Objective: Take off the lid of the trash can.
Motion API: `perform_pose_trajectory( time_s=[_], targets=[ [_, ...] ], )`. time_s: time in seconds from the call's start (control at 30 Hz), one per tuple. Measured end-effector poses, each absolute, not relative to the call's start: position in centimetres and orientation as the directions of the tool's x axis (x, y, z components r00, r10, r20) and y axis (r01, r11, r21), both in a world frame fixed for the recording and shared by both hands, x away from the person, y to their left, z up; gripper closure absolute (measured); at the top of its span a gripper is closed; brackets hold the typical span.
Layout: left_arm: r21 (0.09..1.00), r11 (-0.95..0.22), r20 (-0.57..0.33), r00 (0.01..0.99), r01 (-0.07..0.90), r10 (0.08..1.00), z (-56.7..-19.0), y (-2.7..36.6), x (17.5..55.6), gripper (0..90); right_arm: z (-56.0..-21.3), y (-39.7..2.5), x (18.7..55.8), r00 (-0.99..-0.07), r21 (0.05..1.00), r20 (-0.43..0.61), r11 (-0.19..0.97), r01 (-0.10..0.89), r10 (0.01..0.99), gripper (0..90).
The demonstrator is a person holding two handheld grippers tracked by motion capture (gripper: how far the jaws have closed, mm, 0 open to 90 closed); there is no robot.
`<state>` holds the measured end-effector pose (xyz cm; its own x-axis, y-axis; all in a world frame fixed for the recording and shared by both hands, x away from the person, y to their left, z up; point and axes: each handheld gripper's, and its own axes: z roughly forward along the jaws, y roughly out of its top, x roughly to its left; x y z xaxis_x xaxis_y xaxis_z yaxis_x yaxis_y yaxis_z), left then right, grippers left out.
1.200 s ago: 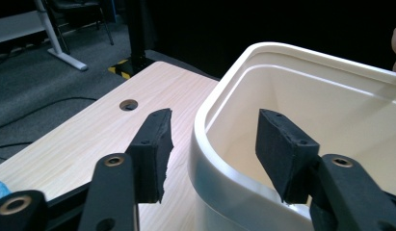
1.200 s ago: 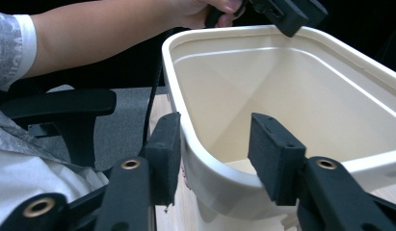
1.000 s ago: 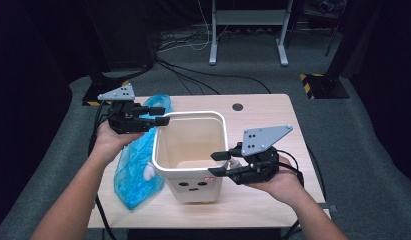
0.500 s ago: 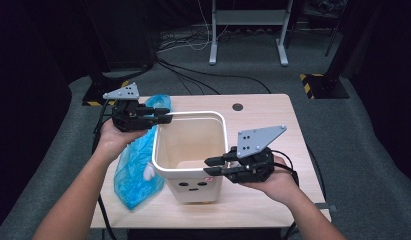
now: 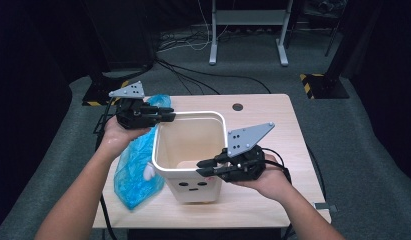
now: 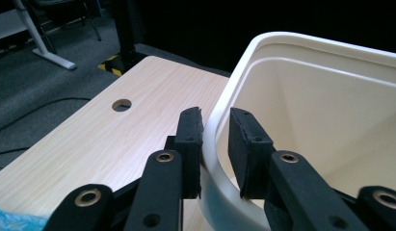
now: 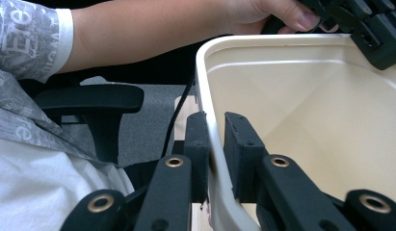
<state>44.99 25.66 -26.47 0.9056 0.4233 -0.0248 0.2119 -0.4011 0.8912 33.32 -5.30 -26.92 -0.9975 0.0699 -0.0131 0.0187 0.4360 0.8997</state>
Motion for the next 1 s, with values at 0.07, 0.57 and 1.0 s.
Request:
perform_pose_trajectory(
  time_s=[0.07,0.57,1.0],
  targets=[
    [0.889,-0.406,-0.02,0.904,0.211,0.426,-26.4,25.6,45.0,76.6,-26.9,-5.2,33.4,-0.998,0.9,-0.006,0.435,0.022,0.062,80.7],
    [0.886,-0.418,-0.005,0.906,0.201,0.424,-26.1,25.5,45.1,78.5,-26.8,-5.2,33.8,-0.999,0.902,0.014,0.431,0.031,0.042,82.1],
    [0.894,-0.404,-0.006,0.906,0.195,0.424,-25.2,25.5,45.1,78.5,-25.7,-5.2,33.6,-0.999,0.908,-0.013,0.419,0.004,0.039,82.2]
  ],
)
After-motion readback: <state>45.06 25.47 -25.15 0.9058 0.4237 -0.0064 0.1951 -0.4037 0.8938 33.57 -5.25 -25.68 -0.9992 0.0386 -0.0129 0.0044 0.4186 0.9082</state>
